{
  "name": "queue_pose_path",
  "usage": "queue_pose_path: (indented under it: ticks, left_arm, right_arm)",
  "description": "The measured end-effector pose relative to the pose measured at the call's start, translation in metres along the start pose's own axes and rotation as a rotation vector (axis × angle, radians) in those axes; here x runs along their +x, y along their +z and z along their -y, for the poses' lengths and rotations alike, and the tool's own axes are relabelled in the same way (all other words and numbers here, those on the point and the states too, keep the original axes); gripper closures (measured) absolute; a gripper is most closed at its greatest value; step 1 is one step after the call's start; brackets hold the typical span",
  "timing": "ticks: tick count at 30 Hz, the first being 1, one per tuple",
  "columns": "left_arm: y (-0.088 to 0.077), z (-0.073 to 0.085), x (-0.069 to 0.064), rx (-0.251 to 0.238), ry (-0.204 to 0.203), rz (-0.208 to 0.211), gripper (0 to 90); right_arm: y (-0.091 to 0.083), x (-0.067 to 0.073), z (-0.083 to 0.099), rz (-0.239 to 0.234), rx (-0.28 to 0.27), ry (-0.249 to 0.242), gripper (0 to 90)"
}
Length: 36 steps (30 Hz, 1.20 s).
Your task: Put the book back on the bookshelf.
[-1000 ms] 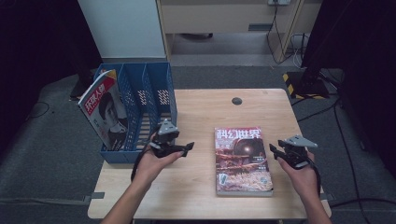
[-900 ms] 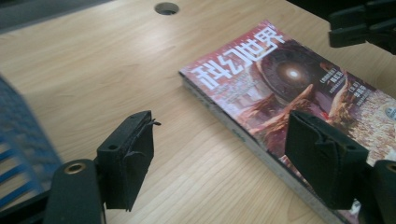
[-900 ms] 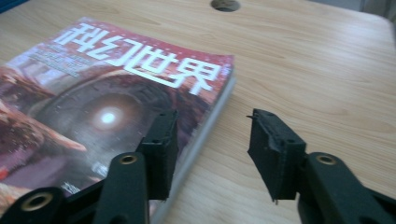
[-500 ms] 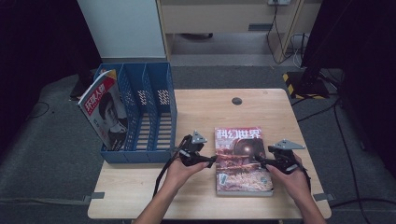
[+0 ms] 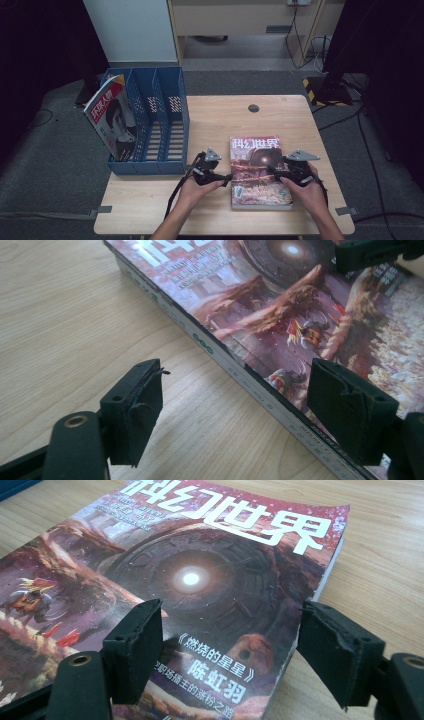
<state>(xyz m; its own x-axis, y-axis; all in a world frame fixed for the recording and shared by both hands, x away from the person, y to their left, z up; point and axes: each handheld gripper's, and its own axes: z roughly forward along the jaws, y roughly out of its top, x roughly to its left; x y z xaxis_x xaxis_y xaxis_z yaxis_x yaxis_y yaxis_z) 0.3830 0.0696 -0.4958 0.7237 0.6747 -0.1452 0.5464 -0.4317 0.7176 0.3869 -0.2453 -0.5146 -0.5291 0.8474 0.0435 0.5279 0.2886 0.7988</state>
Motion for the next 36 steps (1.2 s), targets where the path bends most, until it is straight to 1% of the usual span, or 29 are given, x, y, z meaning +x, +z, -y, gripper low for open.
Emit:
queue_pose_path:
  ticks: [2, 3, 5, 6, 7, 9, 10, 12, 13, 15, 16, 17, 18, 22, 23, 25, 28, 29, 30, 31, 34, 35, 36]
  left_arm:
    - [0.005, -0.001, -0.002, 0.015, 0.006, -0.002, 21.6]
    - [0.008, -0.002, -0.002, 0.020, 0.006, -0.005, 21.4]
    - [0.013, -0.004, -0.002, 0.026, 0.007, -0.017, 21.5]
    - [0.014, -0.006, -0.002, 0.031, 0.010, -0.028, 21.5]
    - [0.016, -0.008, -0.001, 0.031, 0.002, -0.037, 21.5]
    - [0.017, -0.011, 0.003, 0.020, -0.030, -0.032, 21.6]
    - [0.019, -0.013, 0.006, 0.024, -0.041, -0.033, 21.7]
    - [0.022, -0.015, 0.009, 0.041, -0.043, -0.044, 21.7]
    - [0.024, -0.015, 0.010, 0.046, -0.051, -0.040, 21.7]
    - [0.027, -0.017, 0.013, 0.045, -0.080, -0.019, 21.5]
    - [0.028, -0.018, 0.013, 0.051, -0.089, -0.017, 21.4]
    - [0.029, -0.019, 0.013, 0.058, -0.089, -0.016, 21.2]
    - [0.030, -0.019, 0.013, 0.061, -0.079, -0.016, 20.9]
    - [0.033, -0.021, 0.016, 0.068, -0.090, 0.003, 20.5]
    - [0.033, -0.021, 0.018, 0.065, -0.098, 0.009, 20.3]
    - [0.034, -0.020, 0.022, 0.062, -0.123, 0.027, 20.2]
    - [0.036, -0.019, 0.026, 0.050, -0.144, 0.048, 22.3]
    - [0.037, -0.019, 0.028, 0.050, -0.153, 0.056, 21.9]
    - [0.038, -0.018, 0.029, 0.046, -0.169, 0.067, 21.7]
    - [0.038, -0.018, 0.031, 0.051, -0.167, 0.074, 21.8]
    - [0.038, -0.014, 0.032, 0.040, -0.207, 0.108, 22.4]
    - [0.037, -0.013, 0.033, 0.045, -0.210, 0.115, 23.3]
    - [0.036, -0.012, 0.032, 0.046, -0.214, 0.110, 24.1]
  right_arm:
    - [0.000, 0.001, -0.002, -0.006, -0.001, -0.023, 26.3]
    - [0.001, 0.002, -0.003, -0.010, -0.005, -0.046, 26.2]
    - [0.002, 0.002, -0.005, -0.020, -0.006, -0.066, 25.7]
    - [0.003, 0.002, -0.006, -0.027, -0.011, -0.069, 25.8]
    - [0.004, 0.001, -0.007, -0.041, -0.006, -0.072, 25.8]
    - [0.007, -0.002, -0.006, -0.060, 0.006, -0.074, 25.3]
    - [0.008, -0.003, -0.006, -0.070, 0.007, -0.065, 25.4]
    - [0.008, -0.004, -0.006, -0.079, 0.007, -0.060, 25.5]
    - [0.008, -0.004, -0.006, -0.082, 0.007, -0.059, 25.5]
    - [0.008, -0.005, -0.005, -0.086, 0.006, -0.058, 25.7]
    - [0.008, -0.005, -0.005, -0.088, 0.005, -0.056, 25.8]
    - [0.008, -0.005, -0.005, -0.089, 0.005, -0.055, 26.1]
    - [0.008, -0.005, -0.005, -0.088, 0.004, -0.054, 26.6]
    - [0.008, -0.004, -0.004, -0.103, -0.002, -0.054, 29.1]
    - [0.009, -0.003, -0.004, -0.106, -0.005, -0.062, 29.3]
    - [0.009, -0.001, -0.004, -0.112, -0.004, -0.063, 29.3]
    - [0.009, 0.001, -0.004, -0.119, -0.005, -0.061, 29.5]
    - [0.009, 0.002, -0.004, -0.119, -0.006, -0.055, 29.5]
    - [0.009, 0.002, -0.004, -0.115, -0.007, -0.060, 29.6]
    - [0.009, 0.002, -0.004, -0.115, -0.007, -0.067, 29.8]
    - [0.008, 0.004, -0.004, -0.129, -0.002, -0.070, 30.0]
    - [0.008, 0.004, -0.003, -0.132, -0.002, -0.072, 30.1]
    - [0.008, 0.005, -0.003, -0.139, 0.000, -0.078, 30.2]
